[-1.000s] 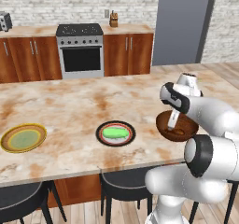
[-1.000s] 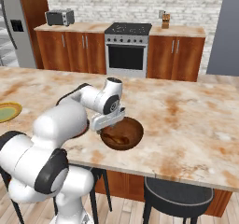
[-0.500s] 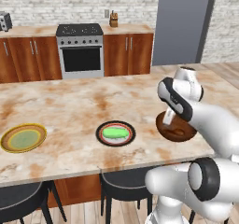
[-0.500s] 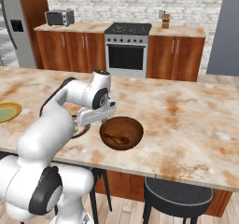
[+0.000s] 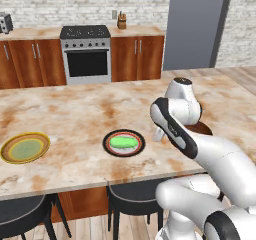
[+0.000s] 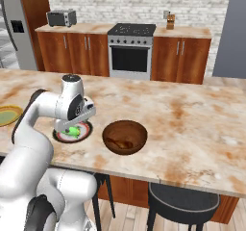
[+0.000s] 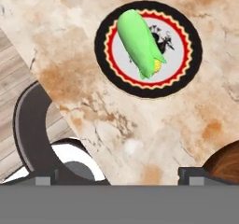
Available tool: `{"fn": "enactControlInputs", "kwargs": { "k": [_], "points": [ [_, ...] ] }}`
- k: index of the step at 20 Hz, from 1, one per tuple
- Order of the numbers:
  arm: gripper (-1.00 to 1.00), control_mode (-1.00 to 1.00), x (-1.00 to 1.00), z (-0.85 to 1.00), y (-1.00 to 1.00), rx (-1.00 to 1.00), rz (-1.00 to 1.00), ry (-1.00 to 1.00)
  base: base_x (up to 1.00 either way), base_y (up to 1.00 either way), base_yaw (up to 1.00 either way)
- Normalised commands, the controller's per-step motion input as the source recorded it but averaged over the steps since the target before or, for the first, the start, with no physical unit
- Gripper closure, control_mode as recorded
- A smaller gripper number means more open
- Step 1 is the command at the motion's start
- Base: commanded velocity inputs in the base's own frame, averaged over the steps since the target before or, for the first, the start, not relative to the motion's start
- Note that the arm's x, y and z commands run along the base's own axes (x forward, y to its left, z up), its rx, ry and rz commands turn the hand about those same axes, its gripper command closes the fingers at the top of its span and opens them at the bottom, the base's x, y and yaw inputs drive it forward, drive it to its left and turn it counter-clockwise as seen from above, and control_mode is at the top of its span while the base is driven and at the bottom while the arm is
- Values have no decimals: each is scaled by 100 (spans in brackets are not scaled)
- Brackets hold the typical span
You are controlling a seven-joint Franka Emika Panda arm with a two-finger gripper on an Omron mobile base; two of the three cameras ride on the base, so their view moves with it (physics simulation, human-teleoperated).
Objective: Pick the chicken drumstick and corn from their plates and place them in the bowl. Then put the bowl in the fridge.
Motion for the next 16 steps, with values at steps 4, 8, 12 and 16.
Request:
{"fn": "enactControlInputs", "kwargs": {
  "k": [4,8,12,16],
  "points": [
    [-100,-100,1,0,80,-8,0,-6,0,0,0],
    [-100,-100,10,0,73,-8,1,-4,0,0,0],
    [-100,-100,19,0,48,-9,6,-1,0,0,0],
    [-100,-100,42,-11,25,-16,2,8,0,0,0]
  ]
}}
